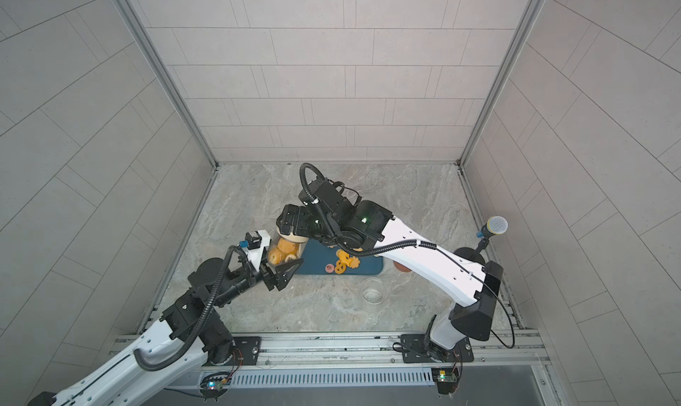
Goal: Pour the cookies out of the jar
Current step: Unscrew the lid from the jar.
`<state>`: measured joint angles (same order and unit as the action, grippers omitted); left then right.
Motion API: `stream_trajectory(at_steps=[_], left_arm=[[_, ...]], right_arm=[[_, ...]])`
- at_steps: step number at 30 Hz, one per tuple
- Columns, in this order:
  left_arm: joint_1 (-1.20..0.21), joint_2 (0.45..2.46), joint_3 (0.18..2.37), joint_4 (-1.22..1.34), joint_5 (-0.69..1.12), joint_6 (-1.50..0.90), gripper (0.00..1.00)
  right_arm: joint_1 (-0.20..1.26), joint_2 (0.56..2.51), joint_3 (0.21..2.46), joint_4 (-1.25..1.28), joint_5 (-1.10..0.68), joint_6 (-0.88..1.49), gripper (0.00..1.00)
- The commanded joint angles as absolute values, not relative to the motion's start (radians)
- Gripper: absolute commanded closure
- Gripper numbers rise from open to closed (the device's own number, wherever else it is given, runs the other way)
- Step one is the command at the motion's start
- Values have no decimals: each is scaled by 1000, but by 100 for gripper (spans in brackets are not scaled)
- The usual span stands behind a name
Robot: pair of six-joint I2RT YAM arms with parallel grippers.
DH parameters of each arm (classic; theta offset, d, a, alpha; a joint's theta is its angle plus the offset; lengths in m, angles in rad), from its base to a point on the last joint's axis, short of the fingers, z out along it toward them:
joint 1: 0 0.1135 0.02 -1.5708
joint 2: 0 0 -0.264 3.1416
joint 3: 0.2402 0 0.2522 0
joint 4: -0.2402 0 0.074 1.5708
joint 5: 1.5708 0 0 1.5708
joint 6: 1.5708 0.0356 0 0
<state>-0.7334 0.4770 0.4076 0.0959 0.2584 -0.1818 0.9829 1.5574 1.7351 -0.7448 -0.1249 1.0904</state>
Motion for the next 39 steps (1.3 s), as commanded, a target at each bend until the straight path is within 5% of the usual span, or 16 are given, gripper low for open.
stream_trajectory(at_steps=[1,17,24,35,39], left_arm=[[-738,447,451,213,251,-161,100],[-738,436,443,208,232,-160,100],[-738,433,440,207,223,-164,100],[-738,440,441,207,230,-164,100],[-738,440,442,204,232,-164,100]], right_arm=[[994,1574,1772,-747,-118,1115,0],[1009,1604,1807,-782,-109,1103,0],[1008,1603,1809,-782,-113,1092,11],[1009,1611,1826,-811,-101,1063,5],[1009,1622,1840,-819,-103,1056,11]])
